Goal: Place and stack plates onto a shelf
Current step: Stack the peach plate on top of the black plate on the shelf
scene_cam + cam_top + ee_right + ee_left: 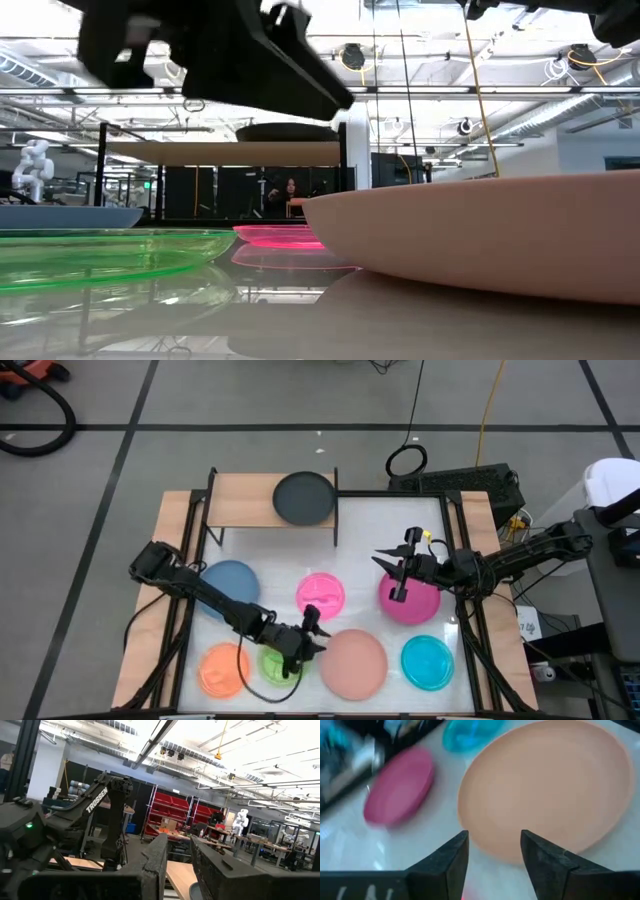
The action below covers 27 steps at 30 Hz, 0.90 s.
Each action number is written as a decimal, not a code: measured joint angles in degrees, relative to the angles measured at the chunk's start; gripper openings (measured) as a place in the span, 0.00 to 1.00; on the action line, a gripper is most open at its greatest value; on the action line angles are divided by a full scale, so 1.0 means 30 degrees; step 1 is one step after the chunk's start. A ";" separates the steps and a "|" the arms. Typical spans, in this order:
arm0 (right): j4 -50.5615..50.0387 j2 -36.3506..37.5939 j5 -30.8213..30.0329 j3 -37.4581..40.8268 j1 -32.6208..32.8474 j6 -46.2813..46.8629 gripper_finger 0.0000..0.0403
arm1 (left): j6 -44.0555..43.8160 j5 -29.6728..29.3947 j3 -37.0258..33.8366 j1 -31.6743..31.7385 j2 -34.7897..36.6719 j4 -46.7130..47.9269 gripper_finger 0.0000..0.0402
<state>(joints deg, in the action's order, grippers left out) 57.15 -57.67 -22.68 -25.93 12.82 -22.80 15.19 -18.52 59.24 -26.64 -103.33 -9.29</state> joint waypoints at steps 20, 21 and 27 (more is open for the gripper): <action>0.0313 0.0007 -0.0022 -0.0015 -0.0029 0.0223 0.17 | -2.1704 0.7947 0.0016 0.3454 0.1695 0.3360 0.49; 0.0313 0.0007 -0.0029 -0.0015 -0.0029 0.0223 0.17 | -2.1753 0.8020 0.0020 0.3603 0.1539 0.3230 0.49; 0.0371 0.0000 -0.0028 -0.0015 -0.0036 0.0223 0.17 | -2.1569 0.9093 0.1331 0.3879 -0.0077 0.4554 0.49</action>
<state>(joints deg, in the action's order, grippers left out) 58.26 -57.67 -22.76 -25.98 12.71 -22.13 -49.52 8.76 63.23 -15.00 -103.56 4.37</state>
